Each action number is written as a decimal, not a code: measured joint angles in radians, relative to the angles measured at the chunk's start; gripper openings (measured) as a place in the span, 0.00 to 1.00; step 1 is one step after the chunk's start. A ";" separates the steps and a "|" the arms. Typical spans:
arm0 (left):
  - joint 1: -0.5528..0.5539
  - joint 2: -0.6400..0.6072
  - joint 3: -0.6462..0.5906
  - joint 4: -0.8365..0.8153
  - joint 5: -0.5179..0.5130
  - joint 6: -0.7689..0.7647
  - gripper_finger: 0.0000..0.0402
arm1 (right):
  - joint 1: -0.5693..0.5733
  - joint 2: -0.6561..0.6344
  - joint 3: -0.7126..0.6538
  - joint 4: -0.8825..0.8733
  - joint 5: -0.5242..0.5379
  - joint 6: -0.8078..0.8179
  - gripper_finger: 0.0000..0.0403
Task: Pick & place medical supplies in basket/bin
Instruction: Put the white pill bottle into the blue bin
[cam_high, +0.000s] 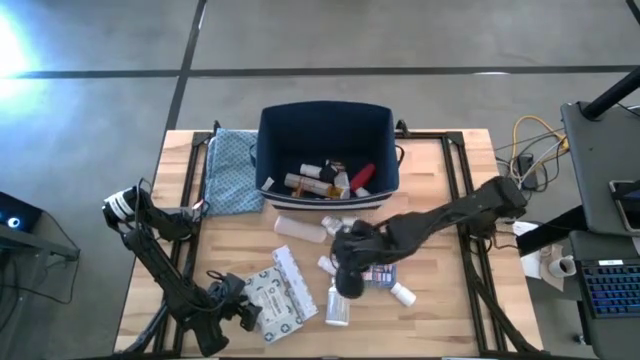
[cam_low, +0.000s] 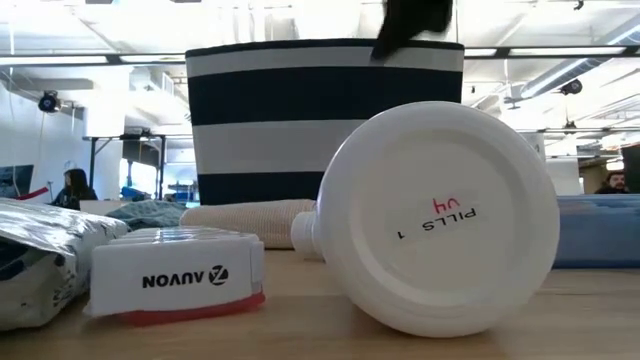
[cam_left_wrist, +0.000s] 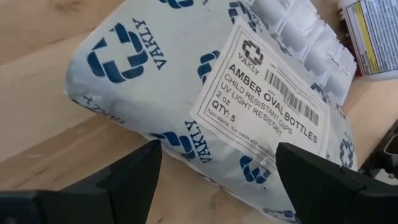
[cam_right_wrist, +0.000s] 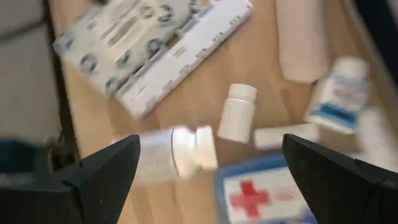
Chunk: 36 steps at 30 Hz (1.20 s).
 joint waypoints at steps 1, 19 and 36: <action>0.000 0.000 0.000 -0.005 0.000 0.004 0.73 | -0.002 0.000 -0.048 0.068 0.000 0.040 0.95; 0.000 0.000 0.000 0.005 0.000 0.044 0.73 | -0.004 0.230 -0.226 0.370 0.129 0.124 0.95; 0.000 0.000 0.000 0.018 0.000 0.044 0.73 | -0.025 0.364 -0.091 0.258 0.081 0.128 0.67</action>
